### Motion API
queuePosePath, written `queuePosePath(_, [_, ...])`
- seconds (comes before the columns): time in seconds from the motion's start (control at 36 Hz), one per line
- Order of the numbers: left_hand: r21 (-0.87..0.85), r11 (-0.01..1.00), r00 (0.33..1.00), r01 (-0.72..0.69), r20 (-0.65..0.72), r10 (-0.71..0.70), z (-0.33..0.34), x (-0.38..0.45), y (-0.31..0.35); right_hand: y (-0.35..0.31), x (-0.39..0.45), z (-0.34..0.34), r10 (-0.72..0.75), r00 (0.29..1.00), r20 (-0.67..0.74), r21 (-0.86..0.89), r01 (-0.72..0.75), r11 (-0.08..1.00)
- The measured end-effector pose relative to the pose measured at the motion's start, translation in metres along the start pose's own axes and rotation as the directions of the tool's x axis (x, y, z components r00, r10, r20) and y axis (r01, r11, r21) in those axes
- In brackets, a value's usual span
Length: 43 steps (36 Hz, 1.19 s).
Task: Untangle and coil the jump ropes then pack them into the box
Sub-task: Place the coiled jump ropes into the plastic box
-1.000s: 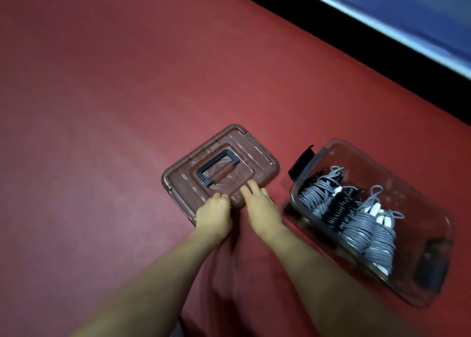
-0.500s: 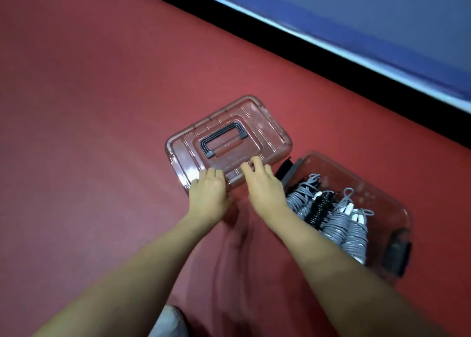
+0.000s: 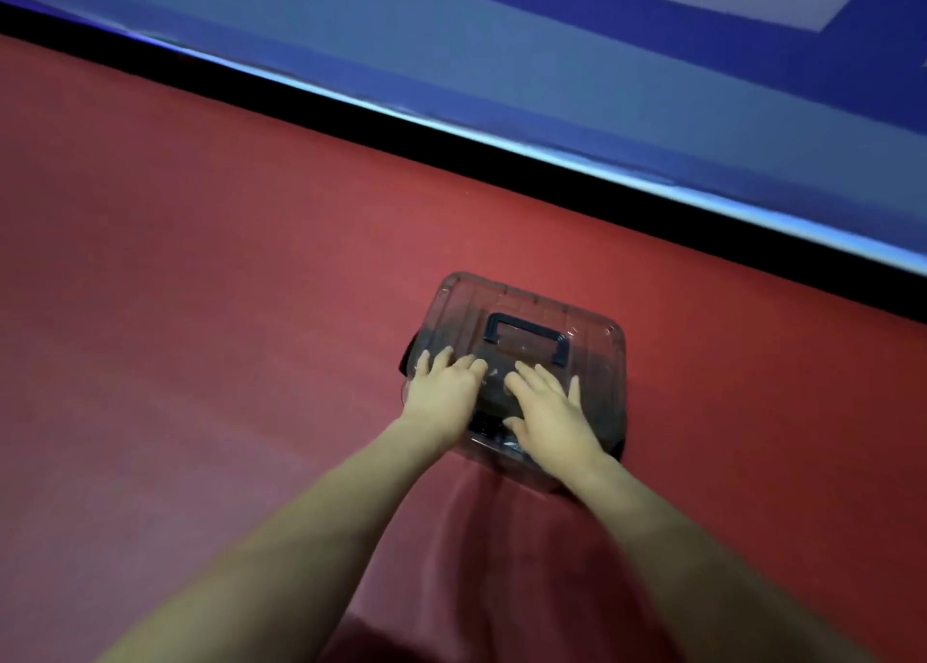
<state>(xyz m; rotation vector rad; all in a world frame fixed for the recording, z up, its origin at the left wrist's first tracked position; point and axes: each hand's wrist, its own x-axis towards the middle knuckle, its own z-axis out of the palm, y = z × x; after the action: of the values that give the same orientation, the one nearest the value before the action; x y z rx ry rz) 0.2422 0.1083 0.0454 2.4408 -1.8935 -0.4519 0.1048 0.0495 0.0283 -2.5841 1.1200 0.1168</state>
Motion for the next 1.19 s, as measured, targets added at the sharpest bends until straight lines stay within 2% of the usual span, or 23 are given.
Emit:
queuePosePath(0.11, [-0.015, 1.0, 0.996, 0.015, 0.083, -0.014, 0.015, -0.001, 0.002, 0.006, -0.003, 0.01, 0.0, 0.997, 0.071, 0.08, -0.005, 0.997])
queuePosePath(0.25, [-0.069, 0.997, 0.991, 0.043, 0.131, -0.034, 0.021, -0.001, -0.011, -0.005, 0.0, 0.024, -0.002, 0.997, 0.078, 0.187, -0.013, 0.982])
queuePosePath(0.36, [-0.081, 0.996, 0.987, 0.019, 0.16, -0.006, 0.028, 0.0, -0.023, -0.012, -0.001, 0.031, -0.009, 0.997, 0.074, 0.147, -0.002, 0.989])
queuePosePath(0.44, [-0.094, 0.995, 0.989, 0.021, 0.151, -0.007, 0.039, 0.0, -0.026, -0.011, -0.003, 0.039, -0.007, 0.998, 0.069, 0.121, -0.001, 0.993])
queuePosePath(0.53, [-0.097, 0.995, 0.994, 0.026, 0.107, -0.016, 0.051, -0.001, -0.026, -0.009, -0.003, 0.043, 0.009, 0.999, 0.036, 0.167, -0.015, 0.986])
queuePosePath(0.69, [0.013, 0.999, 0.992, -0.041, 0.117, 0.039, 0.047, -0.003, -0.023, -0.005, -0.004, 0.044, 0.044, 0.999, -0.005, 0.261, -0.041, 0.965])
queuePosePath(0.75, [0.024, 0.999, 0.998, -0.047, 0.054, 0.046, 0.043, -0.002, -0.016, 0.0, -0.006, 0.045, 0.085, 0.99, -0.111, 0.314, -0.046, 0.948])
queuePosePath(0.81, [-0.022, 0.999, 0.999, -0.037, -0.014, 0.037, 0.039, 0.001, -0.002, 0.008, -0.008, 0.045, 0.187, 0.952, -0.241, 0.324, -0.103, 0.94])
queuePosePath(0.89, [-0.094, 0.994, 0.999, -0.051, 0.003, 0.052, 0.037, 0.011, 0.024, 0.027, -0.014, 0.042, 0.418, 0.847, -0.329, 0.265, -0.342, 0.901])
queuePosePath(0.97, [-0.088, 0.992, 0.989, -0.087, 0.113, 0.096, 0.042, 0.023, 0.047, 0.05, -0.021, 0.039, 0.656, 0.725, -0.21, 0.274, -0.601, 0.751])
queuePosePath(1.0, [-0.081, 0.993, 0.981, -0.091, 0.164, 0.103, 0.046, 0.028, 0.061, 0.063, -0.025, 0.037, 0.72, 0.677, -0.153, 0.307, -0.66, 0.686])
queuePosePath(1.06, [-0.068, 0.995, 0.965, -0.074, 0.246, 0.089, 0.049, 0.031, 0.067, 0.071, -0.025, 0.034, 0.773, 0.634, -0.033, 0.383, -0.706, 0.595])
queuePosePath(1.08, [-0.069, 0.995, 0.955, -0.066, 0.286, 0.083, 0.05, 0.034, 0.073, 0.078, -0.024, 0.034, 0.778, 0.627, 0.03, 0.427, -0.712, 0.557])
queuePosePath(1.14, [-0.093, 0.995, 0.934, -0.019, 0.353, 0.051, 0.051, 0.041, 0.081, 0.087, -0.021, 0.038, 0.735, 0.666, 0.125, 0.53, -0.671, 0.519])
queuePosePath(1.19, [-0.108, 0.994, 0.92, 0.024, 0.392, 0.02, 0.05, 0.049, 0.086, 0.089, -0.021, 0.041, 0.706, 0.697, 0.122, 0.602, -0.618, 0.506])
